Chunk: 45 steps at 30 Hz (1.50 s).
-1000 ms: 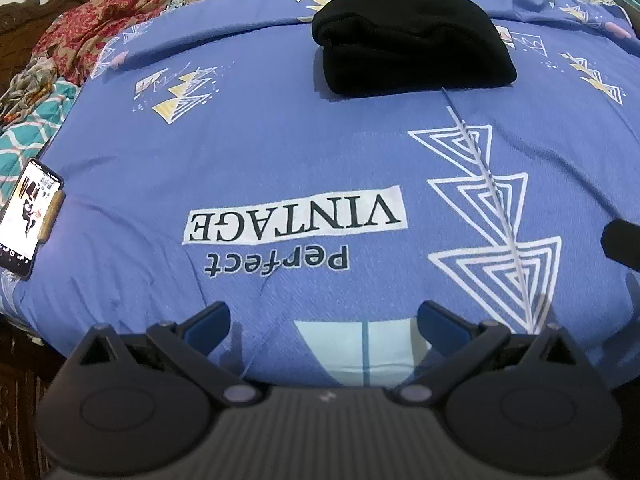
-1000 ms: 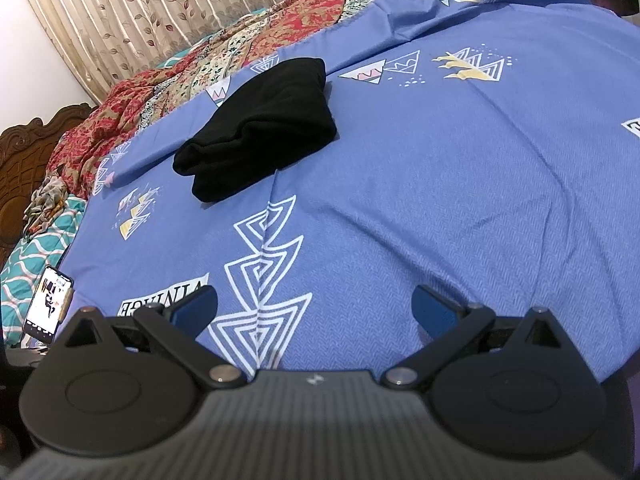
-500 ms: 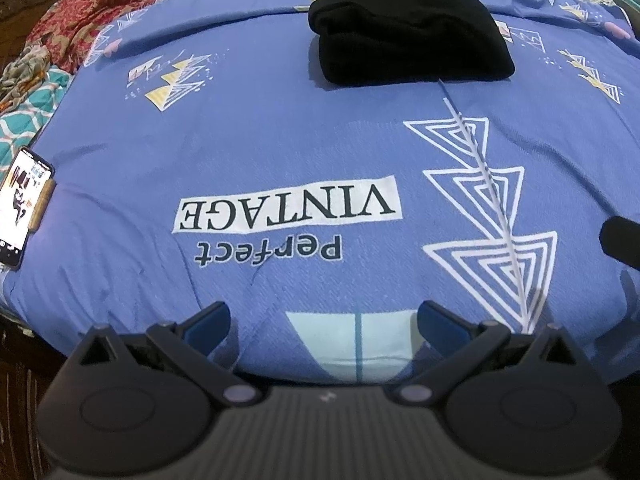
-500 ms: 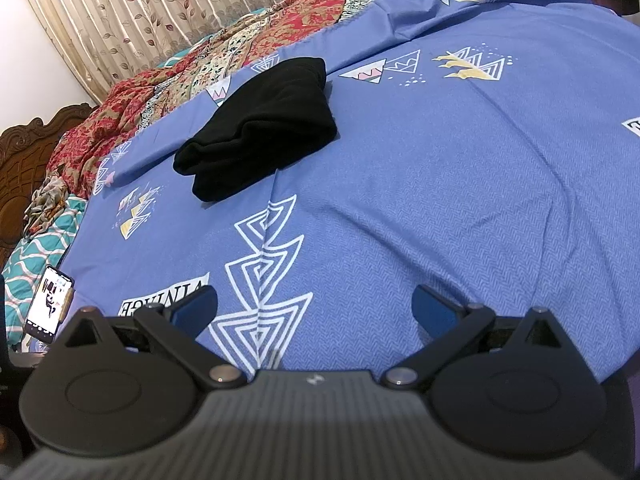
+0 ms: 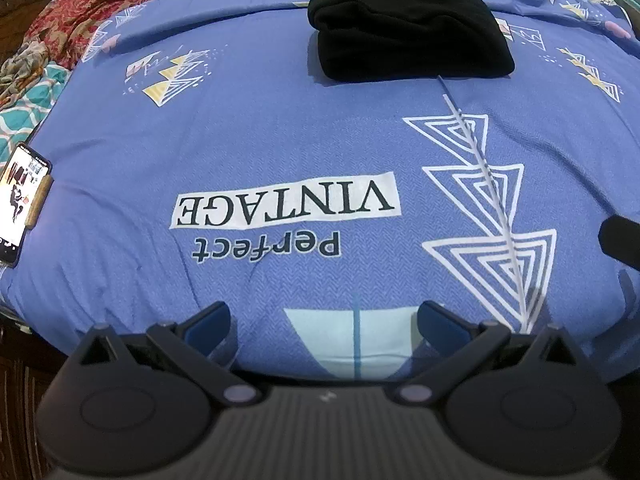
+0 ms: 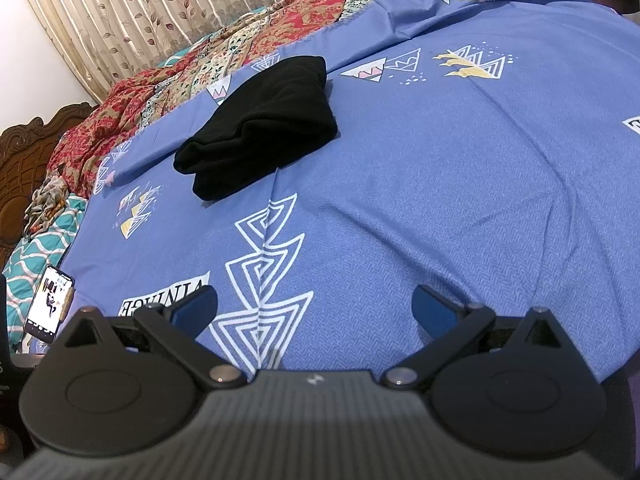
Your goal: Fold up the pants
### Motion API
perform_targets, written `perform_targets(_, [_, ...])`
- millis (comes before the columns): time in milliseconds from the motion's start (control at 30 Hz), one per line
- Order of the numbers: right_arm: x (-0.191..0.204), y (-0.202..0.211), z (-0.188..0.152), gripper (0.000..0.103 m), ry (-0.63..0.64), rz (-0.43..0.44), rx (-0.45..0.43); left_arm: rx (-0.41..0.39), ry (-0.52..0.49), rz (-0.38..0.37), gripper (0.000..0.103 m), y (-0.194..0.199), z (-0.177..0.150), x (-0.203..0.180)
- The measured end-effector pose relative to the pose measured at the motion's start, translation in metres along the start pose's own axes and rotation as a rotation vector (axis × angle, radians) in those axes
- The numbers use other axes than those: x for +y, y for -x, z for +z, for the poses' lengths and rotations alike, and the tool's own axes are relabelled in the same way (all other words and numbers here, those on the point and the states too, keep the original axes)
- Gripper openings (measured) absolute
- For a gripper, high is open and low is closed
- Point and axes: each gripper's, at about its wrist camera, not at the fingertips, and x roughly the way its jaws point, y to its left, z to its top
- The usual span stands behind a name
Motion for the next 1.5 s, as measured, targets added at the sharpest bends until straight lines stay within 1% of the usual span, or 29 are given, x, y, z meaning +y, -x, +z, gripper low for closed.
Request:
perform_targets(400, [0.0008, 0.0002, -0.0008, 0.103, 0.002, 0.0, 0.001, -0.003, 0.0, -0.01, 0.103, 0.0011, 0.0004, 0.0])
perform_targets(767, [0.001, 0.0004, -0.0009, 0.103, 0.001, 0.0, 0.001, -0.007, 0.004, 0.001, 0.103, 0.0017, 0.001, 0.001])
perform_targets(833, [0.0011, 0.0006, -0.0013, 0.103, 0.001, 0.001, 0.0, -0.011, 0.004, 0.008, 0.103, 0.002, 0.0012, 0.0016])
perform_targets(1067, [-0.001, 0.0008, 0.0, 0.103, 0.002, 0.005, 0.004, -0.062, 0.003, 0.064, 0.103, 0.0079, 0.0018, 0.0019])
perform_targets(1500, [-0.0029, 0.0007, 0.0015, 0.103, 0.002, 0.006, 0.006, -0.063, 0.007, 0.079, 0.103, 0.0079, 0.0012, 0.0012])
